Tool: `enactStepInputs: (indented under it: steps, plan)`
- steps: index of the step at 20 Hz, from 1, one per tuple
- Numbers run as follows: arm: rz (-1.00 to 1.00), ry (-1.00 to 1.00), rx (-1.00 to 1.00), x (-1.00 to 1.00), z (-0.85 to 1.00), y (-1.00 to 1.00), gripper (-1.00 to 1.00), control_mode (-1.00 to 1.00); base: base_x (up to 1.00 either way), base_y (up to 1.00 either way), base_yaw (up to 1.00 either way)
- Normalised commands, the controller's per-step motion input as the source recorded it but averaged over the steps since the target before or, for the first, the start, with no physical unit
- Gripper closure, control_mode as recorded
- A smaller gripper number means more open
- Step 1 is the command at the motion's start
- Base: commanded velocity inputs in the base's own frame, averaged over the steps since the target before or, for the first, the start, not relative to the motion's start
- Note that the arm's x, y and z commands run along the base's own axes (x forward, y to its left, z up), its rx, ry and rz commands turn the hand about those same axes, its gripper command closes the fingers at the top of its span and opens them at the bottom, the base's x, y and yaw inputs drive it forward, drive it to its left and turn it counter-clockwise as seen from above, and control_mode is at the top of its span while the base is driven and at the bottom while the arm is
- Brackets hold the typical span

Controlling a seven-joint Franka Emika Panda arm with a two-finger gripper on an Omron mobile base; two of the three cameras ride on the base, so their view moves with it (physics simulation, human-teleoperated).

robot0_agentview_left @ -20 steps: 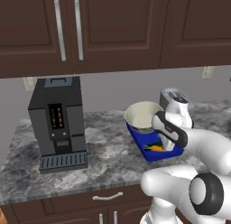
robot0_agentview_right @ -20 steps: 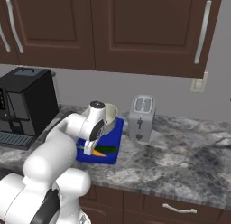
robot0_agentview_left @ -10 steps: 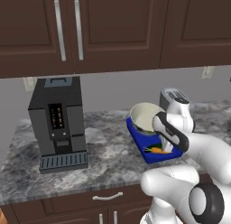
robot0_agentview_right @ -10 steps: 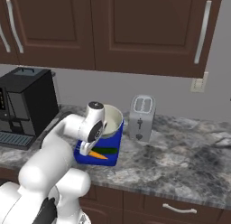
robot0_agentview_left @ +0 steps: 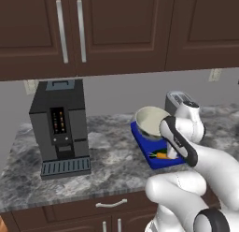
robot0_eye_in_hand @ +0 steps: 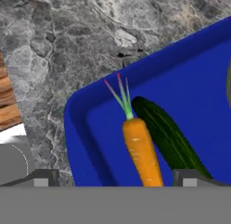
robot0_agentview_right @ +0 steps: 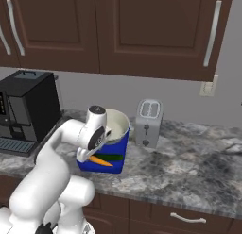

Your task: Place the two vegetables and bowl onto the tray for setting up a vegetable dip station.

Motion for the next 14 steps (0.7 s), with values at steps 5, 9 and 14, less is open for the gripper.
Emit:
enactStepInputs:
  steps: [5, 9, 14]
  plan:
    - [-0.33, 0.03, -0.05, -0.26, 0.26, 0.07, -1.0, -1.0, 0.0, 0.0, 0.0]
    - [-0.36, 0.03, -0.01, -0.35, 0.21, 0.0, -1.0, -1.0, 0.0, 0.0, 0.0]
    - [-0.37, 0.02, 0.0, -0.37, 0.2, 0.02, -1.0, -1.0, 0.0, 0.0, 0.0]
